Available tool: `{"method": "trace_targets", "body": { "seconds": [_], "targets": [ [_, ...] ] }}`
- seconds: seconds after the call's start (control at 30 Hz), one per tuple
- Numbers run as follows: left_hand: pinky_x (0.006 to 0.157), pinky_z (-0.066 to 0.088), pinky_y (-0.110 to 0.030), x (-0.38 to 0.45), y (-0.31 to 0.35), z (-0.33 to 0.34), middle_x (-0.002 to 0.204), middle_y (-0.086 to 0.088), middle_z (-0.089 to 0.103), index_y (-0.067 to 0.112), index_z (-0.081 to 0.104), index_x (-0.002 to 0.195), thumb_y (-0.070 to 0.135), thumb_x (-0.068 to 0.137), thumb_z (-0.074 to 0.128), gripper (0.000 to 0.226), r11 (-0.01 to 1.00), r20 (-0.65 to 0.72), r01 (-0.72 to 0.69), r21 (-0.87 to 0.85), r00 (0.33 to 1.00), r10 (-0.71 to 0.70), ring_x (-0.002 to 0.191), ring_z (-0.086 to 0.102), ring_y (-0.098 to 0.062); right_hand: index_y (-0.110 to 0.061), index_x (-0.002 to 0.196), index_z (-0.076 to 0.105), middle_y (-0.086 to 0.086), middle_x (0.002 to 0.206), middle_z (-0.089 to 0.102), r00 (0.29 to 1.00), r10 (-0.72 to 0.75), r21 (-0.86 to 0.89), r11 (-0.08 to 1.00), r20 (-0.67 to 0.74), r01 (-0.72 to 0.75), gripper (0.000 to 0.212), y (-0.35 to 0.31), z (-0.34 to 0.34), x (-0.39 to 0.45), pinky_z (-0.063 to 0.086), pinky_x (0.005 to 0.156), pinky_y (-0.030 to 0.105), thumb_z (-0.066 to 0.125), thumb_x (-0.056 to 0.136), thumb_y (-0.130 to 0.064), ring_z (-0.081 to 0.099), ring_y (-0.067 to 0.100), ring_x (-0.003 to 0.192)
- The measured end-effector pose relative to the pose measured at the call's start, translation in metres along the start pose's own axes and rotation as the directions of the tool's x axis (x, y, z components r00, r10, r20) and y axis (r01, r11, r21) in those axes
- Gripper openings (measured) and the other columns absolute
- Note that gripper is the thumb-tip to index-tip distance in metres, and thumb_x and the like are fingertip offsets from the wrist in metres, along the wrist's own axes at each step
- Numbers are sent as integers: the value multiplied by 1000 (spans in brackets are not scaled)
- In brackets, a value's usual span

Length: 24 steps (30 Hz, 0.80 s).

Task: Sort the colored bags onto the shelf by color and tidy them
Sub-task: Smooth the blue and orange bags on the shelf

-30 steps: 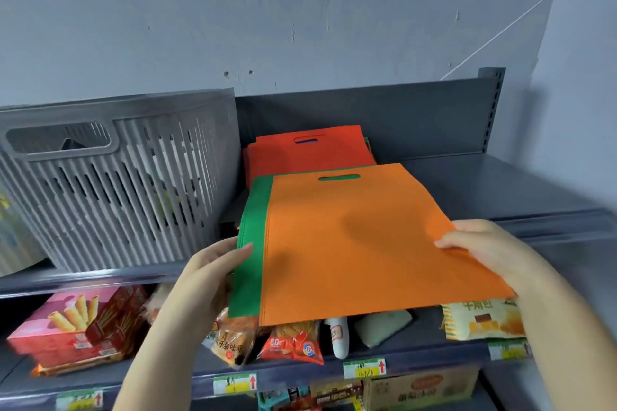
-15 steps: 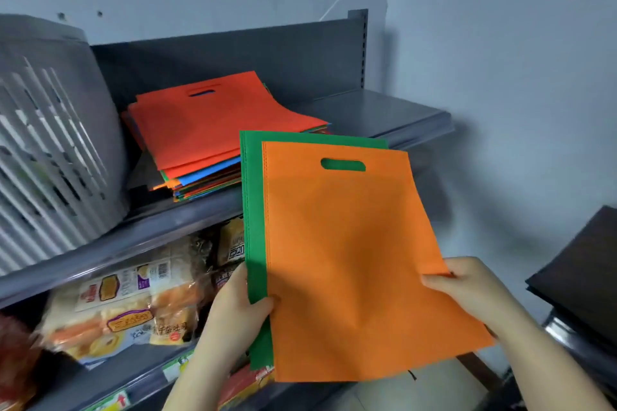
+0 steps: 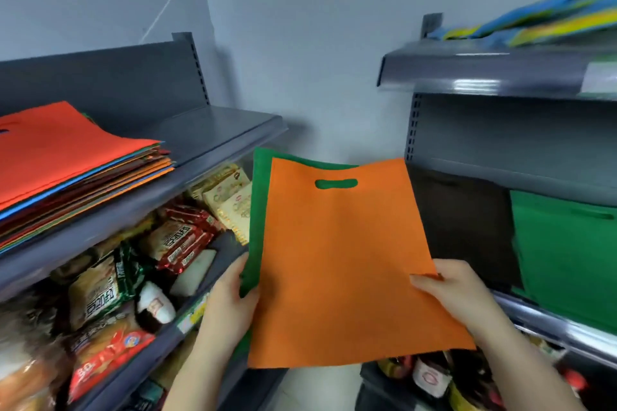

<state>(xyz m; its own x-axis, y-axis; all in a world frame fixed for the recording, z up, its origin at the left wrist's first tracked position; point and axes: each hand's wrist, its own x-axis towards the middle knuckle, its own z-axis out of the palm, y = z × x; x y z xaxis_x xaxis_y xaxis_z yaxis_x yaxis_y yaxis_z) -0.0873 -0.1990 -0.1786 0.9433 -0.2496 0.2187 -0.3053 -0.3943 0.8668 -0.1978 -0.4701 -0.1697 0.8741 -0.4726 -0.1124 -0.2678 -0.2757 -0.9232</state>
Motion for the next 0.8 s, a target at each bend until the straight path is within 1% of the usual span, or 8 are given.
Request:
{"method": "trace_targets", "body": {
  "seconds": [0.1,0.2,0.4,0.5,0.53,0.6,0.67,0.8],
  "targets": [
    [84,46,-19,-4,11,26,94,27,68,49,56,100,-10,81,56,62,989,56,41,-141,998,-33,92,61,5,-11,80,74,0,76,74,995,23,91,996,-94,-14,15,12,-34,-25,53,62,28,62,89,-9,69,12,66],
    [94,47,-42,-16,28,55,108,6,70,46,61,105,-8,87,54,56,956,136,89,-281,989,-52,102,63,-15,-18,83,72,0,80,74,982,75,208,977,-174,-38,14,30,-70,-51,50,57,26,62,88,-10,69,12,65],
    [67,55,-33,-54,66,110,99,-8,72,21,63,110,-9,93,44,40,811,309,201,-550,951,-26,83,68,-23,-8,101,66,12,93,73,974,151,500,865,-170,-46,16,69,-133,-110,55,57,25,58,88,-7,71,21,75],
    [63,57,-28,-73,78,133,100,-12,72,13,62,112,-2,85,53,31,704,387,270,-656,922,7,79,70,-22,-11,114,64,16,102,71,978,128,624,781,-165,3,56,90,-169,-145,58,61,33,82,64,-31,71,29,84],
    [64,58,-28,-79,82,140,101,-14,71,11,62,113,6,77,61,36,680,405,279,-678,914,28,80,70,-22,-13,113,64,15,102,71,973,127,640,768,-191,25,55,96,-180,-157,58,60,34,81,65,-32,71,29,82],
    [65,57,-29,-88,89,153,106,-15,70,6,58,119,21,60,68,61,642,436,306,-703,899,49,86,70,-23,-18,112,63,13,98,73,956,129,669,739,-262,83,28,109,-200,-180,58,57,35,60,84,-16,71,27,77],
    [65,57,-30,-94,94,166,109,-14,69,5,54,125,23,57,68,71,626,455,332,-705,890,40,90,70,-24,-23,112,63,10,95,73,932,165,667,738,-322,99,31,122,-218,-199,57,55,34,44,93,-7,71,24,74],
    [67,58,-35,-99,104,192,109,-14,69,13,59,118,1,86,53,35,630,494,372,-681,869,21,90,70,-26,-27,113,61,5,92,73,893,211,660,742,-398,119,33,135,-244,-228,57,53,33,40,96,-7,71,21,72]
  ]
}}
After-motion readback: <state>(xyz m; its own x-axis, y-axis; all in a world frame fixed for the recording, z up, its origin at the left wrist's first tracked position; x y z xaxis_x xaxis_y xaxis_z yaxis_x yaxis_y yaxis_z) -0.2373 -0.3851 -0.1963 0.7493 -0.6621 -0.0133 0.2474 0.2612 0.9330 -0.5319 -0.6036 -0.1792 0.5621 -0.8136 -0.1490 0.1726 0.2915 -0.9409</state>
